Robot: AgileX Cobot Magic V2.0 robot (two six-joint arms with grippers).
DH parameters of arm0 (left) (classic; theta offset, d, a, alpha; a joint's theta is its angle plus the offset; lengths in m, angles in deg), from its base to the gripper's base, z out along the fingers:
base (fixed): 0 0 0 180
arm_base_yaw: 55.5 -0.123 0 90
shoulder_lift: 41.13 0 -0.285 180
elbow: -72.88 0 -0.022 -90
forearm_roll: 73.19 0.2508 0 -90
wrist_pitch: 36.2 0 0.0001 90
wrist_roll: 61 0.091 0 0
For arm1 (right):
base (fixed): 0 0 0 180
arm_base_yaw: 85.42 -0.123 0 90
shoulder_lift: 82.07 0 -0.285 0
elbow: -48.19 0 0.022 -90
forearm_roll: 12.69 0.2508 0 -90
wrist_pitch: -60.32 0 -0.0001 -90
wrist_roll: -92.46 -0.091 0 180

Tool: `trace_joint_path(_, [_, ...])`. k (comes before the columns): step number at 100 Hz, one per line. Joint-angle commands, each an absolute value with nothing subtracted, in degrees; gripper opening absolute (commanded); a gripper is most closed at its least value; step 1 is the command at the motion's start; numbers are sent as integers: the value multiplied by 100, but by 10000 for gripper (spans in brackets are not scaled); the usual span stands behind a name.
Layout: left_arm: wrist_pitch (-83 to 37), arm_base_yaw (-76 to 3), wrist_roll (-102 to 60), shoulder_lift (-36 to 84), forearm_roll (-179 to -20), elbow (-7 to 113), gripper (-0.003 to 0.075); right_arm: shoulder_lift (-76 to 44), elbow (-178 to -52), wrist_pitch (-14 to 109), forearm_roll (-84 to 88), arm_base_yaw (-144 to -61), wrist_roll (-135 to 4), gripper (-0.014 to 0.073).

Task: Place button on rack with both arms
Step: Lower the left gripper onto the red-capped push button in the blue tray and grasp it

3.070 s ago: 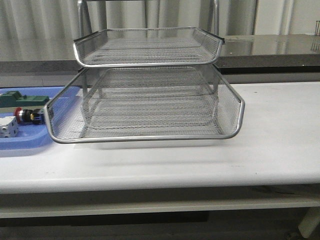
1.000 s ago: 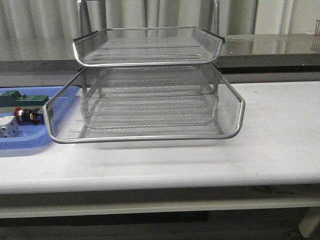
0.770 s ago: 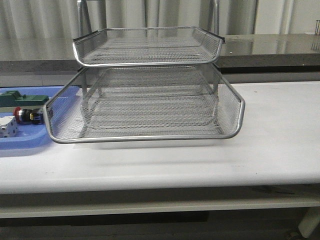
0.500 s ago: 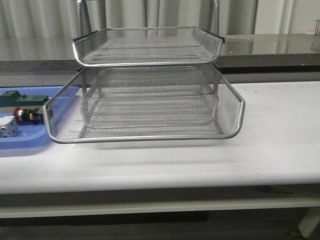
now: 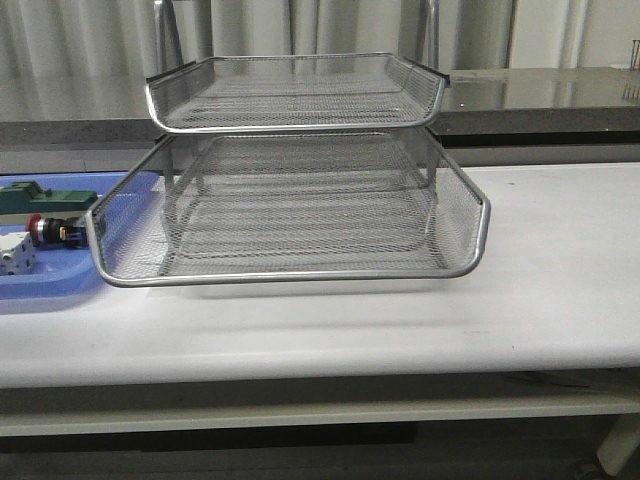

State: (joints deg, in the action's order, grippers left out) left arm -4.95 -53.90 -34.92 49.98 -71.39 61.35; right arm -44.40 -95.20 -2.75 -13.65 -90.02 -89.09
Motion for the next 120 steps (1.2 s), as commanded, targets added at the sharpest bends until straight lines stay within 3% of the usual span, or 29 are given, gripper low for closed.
trace_joint_path(1, [-640,-5352,-3383,5046,-7051,6449,543,-4434,-9713,-19,-1412,-8980,-8919,-70])
trace_joint_path(66, [1674,-5352,-838,7881,-7565,9684,543,-4434,-9713,-19,-1412,-8980,-8919,-70])
trace_joint_path(120, [1813,-5352,-408,9128,-7590,10774,543,-4434,-9713,-19,-1412,-8980,-8919,-70])
